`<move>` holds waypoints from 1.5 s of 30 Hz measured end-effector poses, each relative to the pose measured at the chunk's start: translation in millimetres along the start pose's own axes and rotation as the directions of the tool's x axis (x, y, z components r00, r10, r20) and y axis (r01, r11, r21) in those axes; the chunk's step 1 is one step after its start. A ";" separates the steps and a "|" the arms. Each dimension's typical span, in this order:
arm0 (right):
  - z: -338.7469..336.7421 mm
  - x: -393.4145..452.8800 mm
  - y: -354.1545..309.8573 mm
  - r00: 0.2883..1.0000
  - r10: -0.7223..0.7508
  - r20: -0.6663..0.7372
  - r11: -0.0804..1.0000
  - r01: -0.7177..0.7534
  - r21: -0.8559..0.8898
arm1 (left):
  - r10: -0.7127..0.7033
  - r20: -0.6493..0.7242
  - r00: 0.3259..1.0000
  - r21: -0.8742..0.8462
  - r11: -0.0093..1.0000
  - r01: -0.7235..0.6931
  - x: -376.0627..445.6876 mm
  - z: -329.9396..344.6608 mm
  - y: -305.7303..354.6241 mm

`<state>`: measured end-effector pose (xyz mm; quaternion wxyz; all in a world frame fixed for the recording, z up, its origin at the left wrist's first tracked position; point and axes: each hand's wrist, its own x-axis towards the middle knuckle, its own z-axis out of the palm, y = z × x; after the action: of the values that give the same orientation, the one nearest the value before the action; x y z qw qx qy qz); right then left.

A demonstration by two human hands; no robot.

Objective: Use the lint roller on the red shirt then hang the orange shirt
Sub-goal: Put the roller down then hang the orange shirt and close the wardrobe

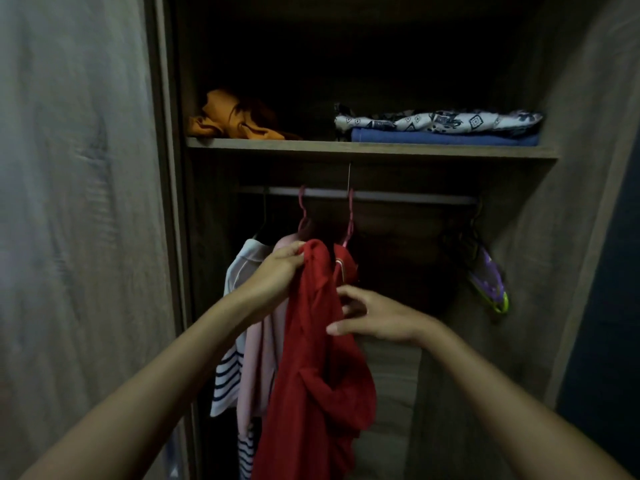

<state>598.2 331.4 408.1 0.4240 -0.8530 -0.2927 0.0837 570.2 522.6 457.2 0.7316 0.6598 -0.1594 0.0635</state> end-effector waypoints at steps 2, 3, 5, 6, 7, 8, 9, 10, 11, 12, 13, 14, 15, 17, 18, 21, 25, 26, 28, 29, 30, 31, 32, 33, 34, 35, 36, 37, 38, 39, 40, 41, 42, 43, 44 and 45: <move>12.8 5.5 5.1 0.998 -0.028 -0.056 0.996 0.023 -0.083 | -0.007 -0.035 0.999 0.025 1.000 0.008 -2.6 0.6 9.4; 13.4 7.4 4.8 0.991 -0.041 -0.128 0.989 0.022 -0.150 | 0.018 -0.051 0.999 0.112 0.994 -0.012 -5.6 -1.0 13.7; 2.6 4.6 -2.2 0.940 -0.086 -0.330 0.960 -0.011 -0.281 | 0.116 -0.036 0.993 0.512 0.855 -0.082 -11.9 -13.1 25.7; -5.5 0.1 -8.9 0.885 -0.136 -0.445 0.937 -0.030 -0.347 | 0.169 -0.021 0.985 0.700 0.706 -0.107 -14.8 -20.9 29.3; -12.5 -5.6 -17.0 0.818 -0.202 -0.539 0.905 -0.054 -0.422 | 0.229 -0.021 0.973 0.817 0.565 -0.115 -15.8 -29.3 30.6; -15.5 -11.6 -25.7 0.756 -0.271 -0.596 0.868 -0.076 -0.492 | 0.297 -0.031 0.954 0.866 0.485 -0.123 -17.7 -35.4 32.8; -13.7 -16.1 -33.9 0.714 -0.326 -0.620 0.834 -0.092 -0.544 | 0.381 -0.027 0.924 0.881 0.446 -0.158 -20.3 -39.7 34.7; -8.6 -19.0 -40.5 0.699 -0.364 -0.615 0.805 -0.095 -0.585 | 0.460 -0.011 0.888 0.883 0.421 -0.207 -21.3 -41.8 35.1; -0.1 -20.0 -44.9 0.723 -0.367 -0.586 0.778 -0.107 -0.619 | 0.537 0.018 0.843 0.882 0.388 -0.266 -22.8 -42.7 35.5; 11.1 -19.8 -45.1 0.780 -0.326 -0.534 0.754 -0.126 -0.644 | 0.597 0.041 0.802 0.882 0.356 -0.309 -23.9 -41.9 36.0; 23.0 -19.8 -42.5 0.846 -0.252 -0.469 0.725 -0.156 -0.671 | 0.645 0.058 0.762 0.889 0.314 -0.334 -25.3 -40.6 37.3; 31.0 -19.8 -35.5 0.892 -0.174 -0.418 0.708 -0.181 -0.682 | 0.684 0.072 0.726 0.903 0.265 -0.339 -26.9 -39.8 38.5; 33.5 -21.3 -30.0 0.907 -0.103 -0.409 0.703 -0.225 -0.675 | 0.704 0.096 0.703 0.923 0.201 -0.327 -28.4 -40.7 38.8; 21.0 -28.5 -27.1 0.868 -0.040 -0.496 0.730 -0.313 -0.607 | 0.714 0.171 0.679 0.967 0.012 -0.256 -29.8 -47.8 36.4; 8.5 -31.9 -28.5 0.827 -0.055 -0.560 0.748 -0.337 -0.571 | 0.707 0.199 0.678 0.976 -0.078 -0.204 -30.2 -53.3 34.4; -26.8 -48.2 -42.4 0.669 -0.221 -0.710 0.729 -0.370 -0.576 | 0.689 0.274 0.671 0.959 -0.251 -0.134 -32.4 -66.7 27.3; -30.2 -60.2 -35.0 0.680 -0.292 -0.672 0.638 -0.386 -0.667 | 0.660 0.273 0.700 0.960 -0.237 -0.151 -35.0 -67.0 30.3; -31.5 -61.9 -28.3 0.720 -0.238 -0.652 0.646 -0.384 -0.659 | 0.645 0.249 0.722 0.966 -0.223 -0.134 -34.2 -66.6 32.4; -43.1 -66.5 -23.4 0.660 -0.243 -0.711 0.732 -0.356 -0.581 | 0.625 0.221 0.749 0.974 -0.188 -0.130 -30.5 -64.0 32.9; -51.9 -68.9 -23.4 0.574 -0.299 -0.762 0.776 -0.319 -0.544 | 0.614 0.216 0.759 0.976 -0.156 -0.151 -28.0 -60.5 31.8; -58.6 -71.0 -24.8 0.502 -0.357 -0.788 0.799 -0.273 -0.536 | 0.602 0.218 0.769 0.976 -0.115 -0.186 -26.3 -55.5 30.8; -62.2 -72.6 -27.0 0.509 -0.366 -0.779 0.799 -0.257 -0.543 | 0.586 0.217 0.780 0.973 -0.064 -0.223 -25.2 -49.8 30.3; -63.3 -72.6 -27.3 0.596 -0.322 -0.735 0.784 -0.268 -0.560 | 0.575 0.209 0.791 0.970 -0.017 -0.244 -24.2 -43.7 30.2; -62.5 -71.5 -26.0 0.717 -0.211 -0.664 0.768 -0.299 -0.567 | 0.571 0.193 0.798 0.969 0.018 -0.247 -22.4 -38.4 29.9; -61.1 -70.6 -22.6 0.812 -0.065 -0.580 0.763 -0.334 -0.554 | 0.576 0.184 0.796 0.968 0.036 -0.250 -19.5 -34.3 29.1; -60.3 -70.7 -18.9 0.853 0.059 -0.518 0.774 -0.367 -0.516 | 0.582 0.186 0.792 0.965 0.046 -0.260 -17.1 -30.0 28.3; -60.2 -71.2 -13.6 0.854 0.125 -0.504 0.792 -0.392 -0.469 | 0.583 0.191 0.790 0.961 0.054 -0.272 -15.5 -24.2 27.3; -62.2 -70.3 -8.7 0.823 0.138 -0.551 0.799 -0.422 -0.430 | 0.578 0.192 0.793 0.957 0.068 -0.281 -14.1 -17.8 26.5; -65.9 -68.6 -4.0 0.767 0.091 -0.635 0.780 -0.451 -0.434 | 0.569 0.188 0.800 0.954 0.089 -0.287 -12.8 -10.8 24.8; -70.8 -67.0 -0.3 0.699 0.021 -0.714 0.731 -0.498 -0.466 | 0.562 0.179 0.808 0.950 0.114 -0.289 -11.1 -4.0 23.2; -75.4 -65.5 1.6 0.637 -0.044 -0.769 0.669 -0.553 -0.496 | 0.558 0.170 0.812 0.947 0.134 -0.290 -9.6 2.0 21.3; -80.9 -64.2 3.4 0.592 -0.087 -0.801 0.607 -0.606 -0.514 | 0.554 0.165 0.816 0.946 0.147 -0.291 -7.6 6.9 19.1; -87.4 -63.0 5.2 0.567 -0.101 -0.818 0.549 -0.654 -0.521 | 0.552 0.163 0.818 0.945 0.152 -0.291 -6.3 10.5 17.1; -93.5 -61.6 7.1 0.558 -0.077 -0.827 0.498 -0.696 -0.516 | 0.549 0.159 0.821 0.945 0.156 -0.288 -5.6 13.0 15.7; -98.8 -59.7 8.8 0.556 -0.038 -0.830 0.458 -0.728 -0.509 | 0.547 0.154 0.823 0.944 0.164 -0.286 -4.9 14.1 14.2; -103.5 -56.6 11.5 0.561 0.008 -0.828 0.418 -0.754 -0.506 | 0.546 0.149 0.825 0.943 0.173 -0.285 -3.9 14.0 12.0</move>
<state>597.5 223.9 458.1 0.0045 -0.9444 0.1270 -0.3033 560.8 510.7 468.4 0.1711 0.8747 -0.1825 0.4152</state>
